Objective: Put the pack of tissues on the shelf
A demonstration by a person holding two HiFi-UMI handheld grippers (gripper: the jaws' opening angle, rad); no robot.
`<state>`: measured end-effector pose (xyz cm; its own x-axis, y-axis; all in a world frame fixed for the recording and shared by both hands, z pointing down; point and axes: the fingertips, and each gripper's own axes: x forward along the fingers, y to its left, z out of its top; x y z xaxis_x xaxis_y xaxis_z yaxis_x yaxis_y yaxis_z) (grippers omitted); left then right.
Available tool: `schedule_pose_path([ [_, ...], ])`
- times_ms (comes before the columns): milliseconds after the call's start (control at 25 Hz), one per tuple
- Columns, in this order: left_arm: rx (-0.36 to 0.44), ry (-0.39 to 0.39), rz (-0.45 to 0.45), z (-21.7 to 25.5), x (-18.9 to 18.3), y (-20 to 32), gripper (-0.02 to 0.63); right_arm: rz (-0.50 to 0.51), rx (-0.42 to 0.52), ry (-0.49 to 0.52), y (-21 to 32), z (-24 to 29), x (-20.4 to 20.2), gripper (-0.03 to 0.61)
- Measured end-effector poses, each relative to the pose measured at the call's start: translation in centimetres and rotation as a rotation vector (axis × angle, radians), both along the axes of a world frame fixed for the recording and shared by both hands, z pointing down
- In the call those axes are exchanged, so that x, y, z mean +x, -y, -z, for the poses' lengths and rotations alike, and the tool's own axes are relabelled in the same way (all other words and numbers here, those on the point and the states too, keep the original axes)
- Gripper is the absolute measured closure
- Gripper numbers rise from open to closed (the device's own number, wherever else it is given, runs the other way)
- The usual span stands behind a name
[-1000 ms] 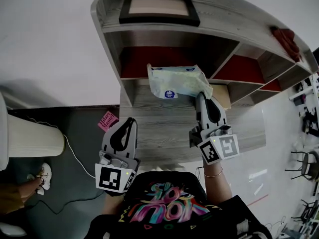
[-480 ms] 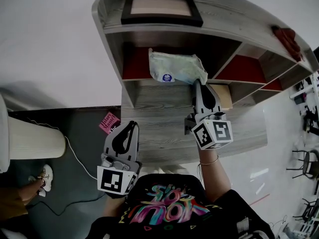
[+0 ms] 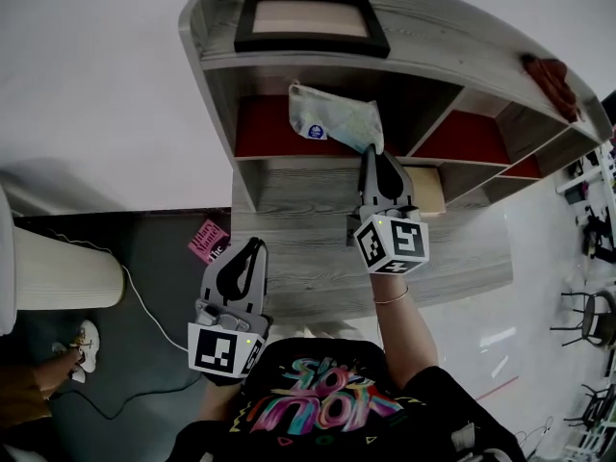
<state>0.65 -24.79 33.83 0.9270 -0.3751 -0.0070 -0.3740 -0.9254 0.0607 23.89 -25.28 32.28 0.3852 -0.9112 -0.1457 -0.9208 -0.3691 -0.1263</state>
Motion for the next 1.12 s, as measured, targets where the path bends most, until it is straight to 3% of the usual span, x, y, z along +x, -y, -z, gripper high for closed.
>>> schedule_pose_path([
  [440,0.006,-0.009,0.007,0.4,-0.2,-0.5,0.577,0.019,0.003,-0.008,0.7,-0.5,0.1,0.554],
  [1120,0.016,-0.016,0.023,0.9,-0.6,-0.7,0.577,0.07,-0.004,0.035,-0.1,-1.0,-0.6,0.471],
])
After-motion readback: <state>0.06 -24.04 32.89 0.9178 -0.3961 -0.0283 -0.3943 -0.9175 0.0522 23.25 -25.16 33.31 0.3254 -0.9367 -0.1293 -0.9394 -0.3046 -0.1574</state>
